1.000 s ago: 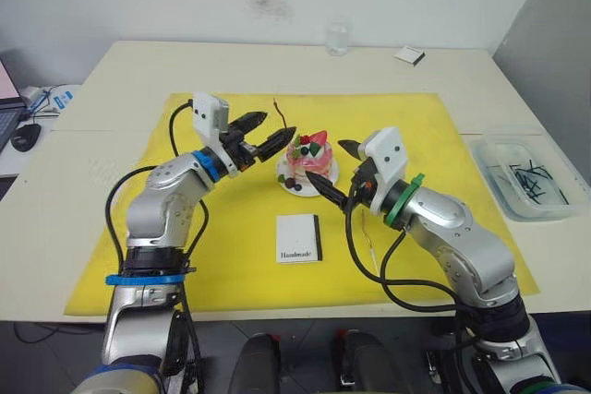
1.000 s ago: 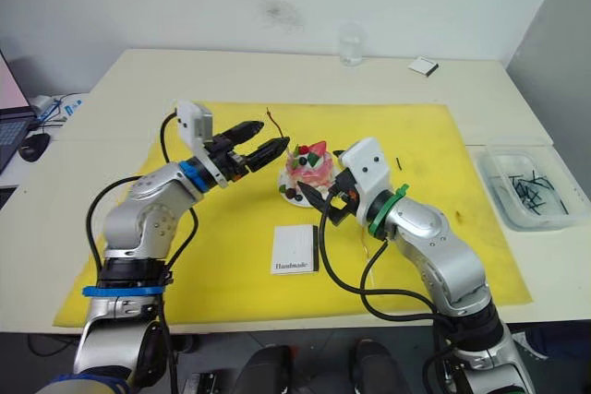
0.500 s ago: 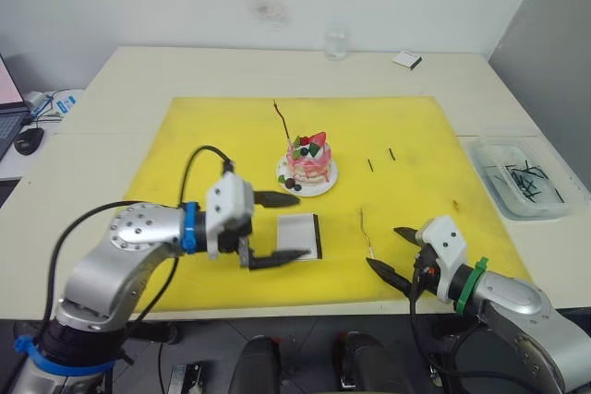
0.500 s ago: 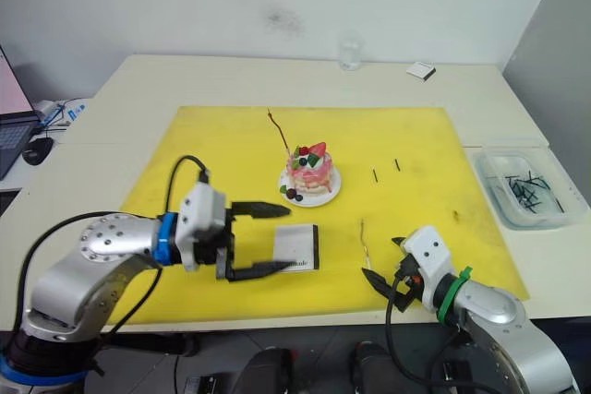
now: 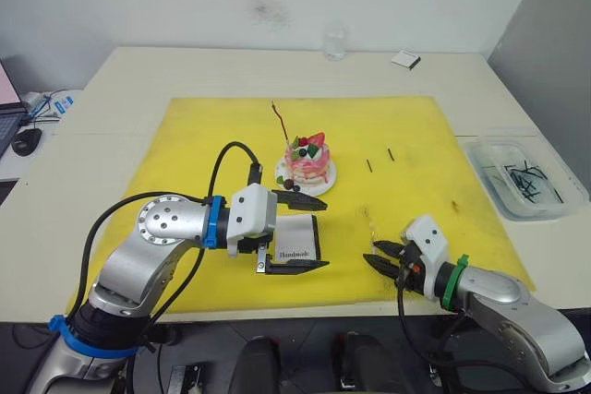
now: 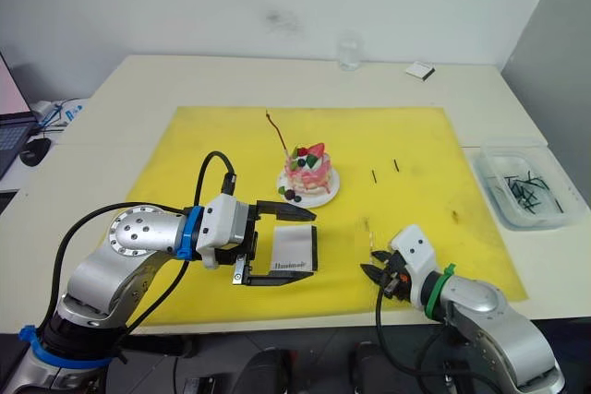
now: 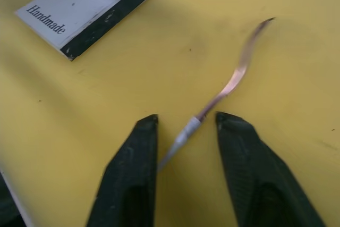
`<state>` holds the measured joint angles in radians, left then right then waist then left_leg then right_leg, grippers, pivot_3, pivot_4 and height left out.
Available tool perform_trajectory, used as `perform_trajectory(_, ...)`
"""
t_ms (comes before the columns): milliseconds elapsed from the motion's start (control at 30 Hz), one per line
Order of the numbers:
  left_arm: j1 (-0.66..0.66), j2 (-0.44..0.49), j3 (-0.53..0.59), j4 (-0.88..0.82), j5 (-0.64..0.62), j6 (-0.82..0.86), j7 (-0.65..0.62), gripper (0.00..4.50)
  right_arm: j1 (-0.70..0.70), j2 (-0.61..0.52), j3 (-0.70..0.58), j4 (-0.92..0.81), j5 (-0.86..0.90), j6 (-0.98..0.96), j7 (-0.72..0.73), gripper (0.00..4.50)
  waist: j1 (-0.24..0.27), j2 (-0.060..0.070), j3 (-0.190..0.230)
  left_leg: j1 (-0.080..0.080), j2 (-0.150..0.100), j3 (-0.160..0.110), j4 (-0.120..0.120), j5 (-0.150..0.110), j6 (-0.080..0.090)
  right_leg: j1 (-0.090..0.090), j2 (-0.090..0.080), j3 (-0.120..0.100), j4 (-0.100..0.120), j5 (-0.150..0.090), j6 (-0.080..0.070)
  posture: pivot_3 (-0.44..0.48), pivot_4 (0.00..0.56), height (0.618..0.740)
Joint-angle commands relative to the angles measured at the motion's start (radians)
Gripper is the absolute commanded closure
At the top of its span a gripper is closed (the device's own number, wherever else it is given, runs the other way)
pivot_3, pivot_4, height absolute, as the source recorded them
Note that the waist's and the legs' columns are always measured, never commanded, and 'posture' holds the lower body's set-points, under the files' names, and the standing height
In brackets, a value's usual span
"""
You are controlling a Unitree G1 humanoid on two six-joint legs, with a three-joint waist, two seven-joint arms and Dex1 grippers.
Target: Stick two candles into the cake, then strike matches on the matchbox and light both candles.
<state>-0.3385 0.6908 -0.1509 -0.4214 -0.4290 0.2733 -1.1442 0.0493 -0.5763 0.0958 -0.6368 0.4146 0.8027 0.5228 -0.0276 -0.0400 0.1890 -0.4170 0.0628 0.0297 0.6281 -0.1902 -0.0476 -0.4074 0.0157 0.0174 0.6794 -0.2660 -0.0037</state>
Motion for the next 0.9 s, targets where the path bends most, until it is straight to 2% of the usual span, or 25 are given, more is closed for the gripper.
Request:
perform_trajectory(33,-0.013,-0.010,-0.002,0.004,0.030,-0.059,0.003,0.00,0.005,-0.038,0.003,-0.028,0.000,0.026,0.014,4.35,0.000,0.000,0.000,0.000,0.000,0.000,0.000,0.000,0.000,0.000,0.000,-0.001,0.000,-0.001,0.000,0.000,0.150,0.740)
perform_trajectory(167,-0.021,-0.019,0.000,0.025,0.040,-0.075,0.005,0.00,0.004,-0.067,-0.060,-0.059,0.035,0.049,0.024,4.43,0.001,0.000,0.000,0.000,0.000,-0.001,-0.001,0.000,0.000,0.000,0.000,-0.001,0.000,-0.002,0.000,0.000,0.150,0.740)
perform_trajectory(300,-0.024,-0.030,0.002,0.031,0.034,-0.072,0.010,0.00,-0.010,-0.112,-0.193,-0.083,0.089,0.064,0.050,4.43,0.004,0.000,0.000,-0.001,-0.001,-0.001,0.001,0.000,0.000,0.001,-0.002,0.000,0.000,-0.001,0.001,0.000,0.150,0.740)
perform_trajectory(433,-0.029,-0.050,-0.012,0.044,0.036,-0.082,0.004,0.00,-0.051,-0.245,-0.332,-0.030,0.167,0.096,0.166,4.43,0.003,0.000,0.000,0.000,-0.001,0.001,0.002,0.000,0.000,0.001,-0.003,0.001,0.000,0.000,0.003,0.000,0.150,0.740)
perform_trajectory(533,-0.043,-0.071,-0.028,0.065,0.043,-0.098,-0.007,0.00,-0.104,-0.389,-0.375,0.074,0.192,0.093,0.301,4.43,0.003,0.000,0.000,0.000,-0.002,0.002,0.002,0.000,0.000,0.001,-0.003,0.001,0.000,0.000,0.004,0.000,0.150,0.740)
perform_trajectory(633,-0.051,-0.083,-0.037,0.078,0.049,-0.112,-0.013,0.00,-0.135,-0.531,-0.344,0.167,0.160,0.039,0.436,4.43,0.003,0.000,0.000,0.000,-0.002,0.001,0.002,0.000,0.000,0.001,-0.001,0.001,-0.001,0.000,0.004,0.000,0.150,0.740)
perform_trajectory(767,-0.048,-0.090,-0.049,0.070,0.053,-0.122,-0.013,0.00,-0.110,-0.765,-0.224,0.277,-0.020,-0.187,0.635,4.43,0.002,0.002,0.001,0.000,-0.002,0.000,-0.001,-0.001,0.001,0.001,-0.001,0.001,-0.001,-0.002,0.000,0.000,0.150,0.740)
perform_trajectory(900,-0.037,-0.096,-0.054,0.037,0.051,-0.109,0.003,0.00,-0.142,-0.827,-0.086,0.389,-0.182,-0.355,0.689,4.43,0.001,0.002,0.001,0.000,0.000,-0.001,-0.001,-0.002,0.002,0.000,0.000,0.000,-0.001,-0.003,-0.001,0.000,0.150,0.740)
